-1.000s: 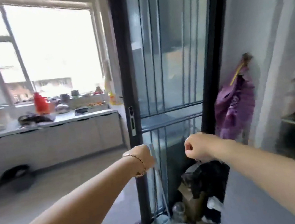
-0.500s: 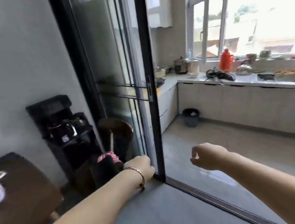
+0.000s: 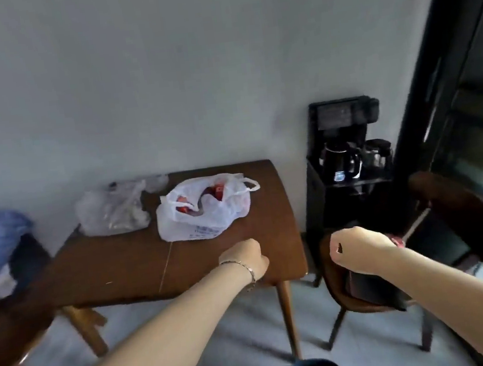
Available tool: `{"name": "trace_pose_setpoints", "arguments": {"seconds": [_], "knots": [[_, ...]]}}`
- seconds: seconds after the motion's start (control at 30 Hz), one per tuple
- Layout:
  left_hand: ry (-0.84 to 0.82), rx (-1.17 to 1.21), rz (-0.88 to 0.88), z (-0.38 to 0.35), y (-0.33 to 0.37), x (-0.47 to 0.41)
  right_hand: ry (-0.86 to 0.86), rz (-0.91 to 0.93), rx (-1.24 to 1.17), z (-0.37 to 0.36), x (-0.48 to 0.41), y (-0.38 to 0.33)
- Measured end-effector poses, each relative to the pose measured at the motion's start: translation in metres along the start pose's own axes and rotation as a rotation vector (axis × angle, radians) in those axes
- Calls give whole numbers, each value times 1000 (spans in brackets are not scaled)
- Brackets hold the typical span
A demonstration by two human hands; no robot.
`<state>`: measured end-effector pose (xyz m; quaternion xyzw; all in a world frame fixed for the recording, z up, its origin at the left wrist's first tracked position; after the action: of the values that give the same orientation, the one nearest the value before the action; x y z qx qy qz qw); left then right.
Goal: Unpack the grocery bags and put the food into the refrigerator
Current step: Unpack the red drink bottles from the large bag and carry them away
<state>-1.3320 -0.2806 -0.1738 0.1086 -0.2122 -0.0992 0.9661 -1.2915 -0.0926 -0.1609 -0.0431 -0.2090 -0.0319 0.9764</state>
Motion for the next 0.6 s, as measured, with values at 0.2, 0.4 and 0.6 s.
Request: {"name": "trace_pose_setpoints", "arguments": {"seconds": [0.2,0.4,0.6], "knots": [[32,150,176,35,-90,-34,-12,208,43,15,-96,-88],[50,176,264,40,-167,-89,-10,307,63,15,-179,-161],[210,83,110,84,-207,-185,74,266,59,40,-276,-208]]}}
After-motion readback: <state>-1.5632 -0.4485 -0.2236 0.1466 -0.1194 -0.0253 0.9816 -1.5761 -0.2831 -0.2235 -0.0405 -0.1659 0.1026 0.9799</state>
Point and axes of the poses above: each hand's wrist, its own x-axis away from the middle knuckle, its own z-axis out of the back of the hand, y = z × x, the point moved 9 cm from there along -x, towards the middle knuckle, and after that the axes turned 10 degrees about -y, right-handed, at the moved point
